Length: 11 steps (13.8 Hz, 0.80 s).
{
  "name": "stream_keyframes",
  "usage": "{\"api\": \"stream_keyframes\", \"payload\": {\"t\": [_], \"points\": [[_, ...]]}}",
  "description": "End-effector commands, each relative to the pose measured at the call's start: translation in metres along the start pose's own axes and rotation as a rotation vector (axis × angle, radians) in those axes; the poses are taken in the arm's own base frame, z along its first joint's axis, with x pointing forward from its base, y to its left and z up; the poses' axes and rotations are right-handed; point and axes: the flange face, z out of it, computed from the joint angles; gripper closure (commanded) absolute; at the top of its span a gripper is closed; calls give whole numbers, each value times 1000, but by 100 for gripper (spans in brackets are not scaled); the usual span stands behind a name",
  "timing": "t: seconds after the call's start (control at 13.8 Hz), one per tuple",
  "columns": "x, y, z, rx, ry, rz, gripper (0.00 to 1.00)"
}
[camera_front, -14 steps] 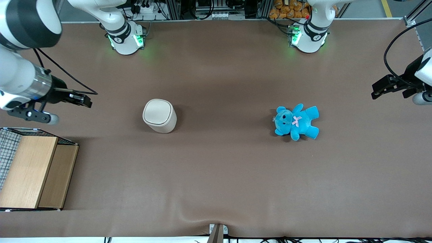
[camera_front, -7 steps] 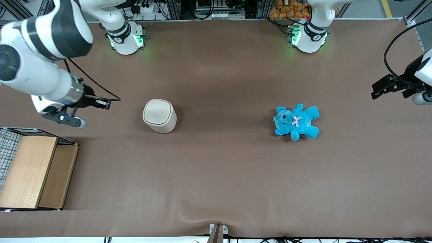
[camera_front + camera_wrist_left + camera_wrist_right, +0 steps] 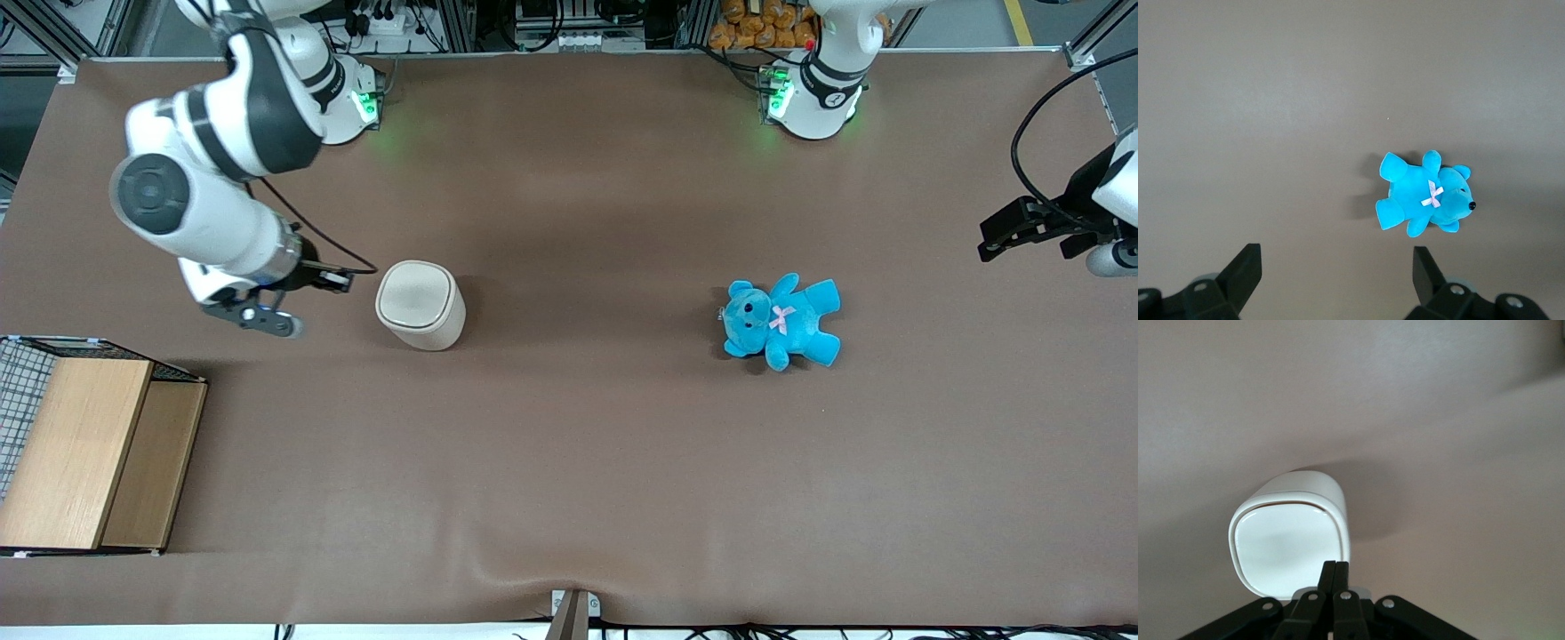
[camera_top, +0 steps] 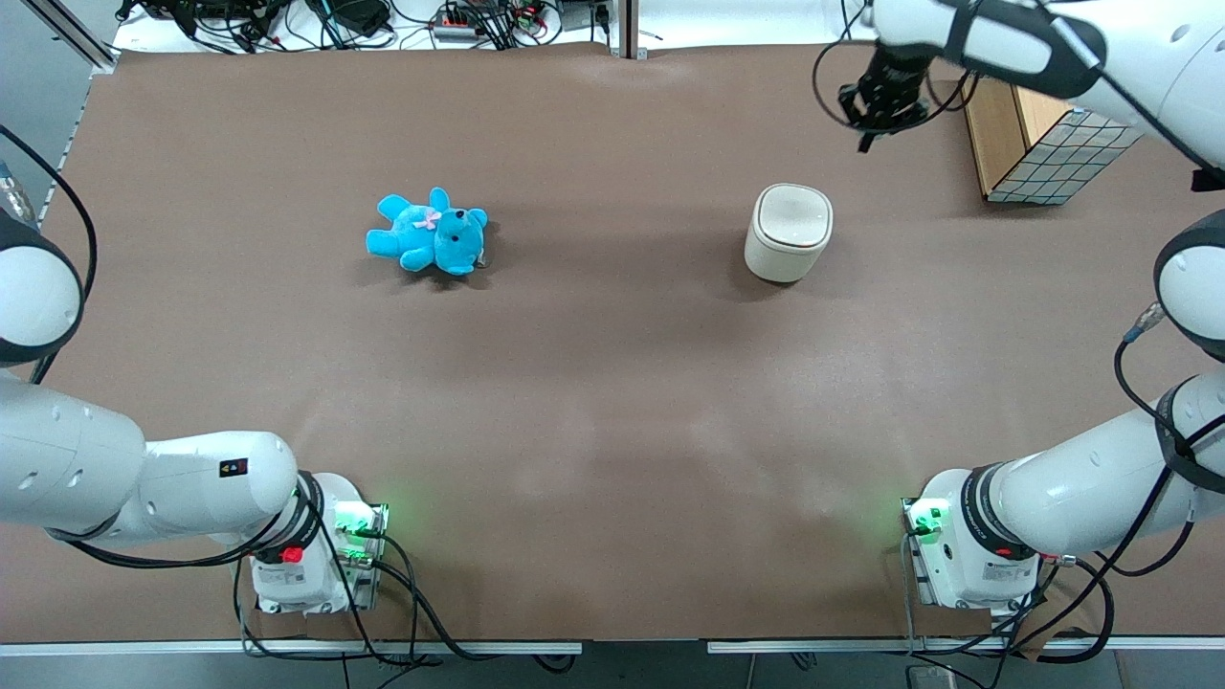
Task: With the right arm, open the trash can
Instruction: 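Lower the right gripper toward the white trash can's lid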
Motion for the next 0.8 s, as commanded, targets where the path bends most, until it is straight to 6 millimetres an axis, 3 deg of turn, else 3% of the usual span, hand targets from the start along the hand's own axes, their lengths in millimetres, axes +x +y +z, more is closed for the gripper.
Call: {"api": "stream_keyframes", "payload": {"t": [0.0,0.14,0.72], "points": [[-20,2,30,22,24,9,100],[-30,-7,50,26,39,-14,100],[-33,-3,83,33,59,-13,100]]}}
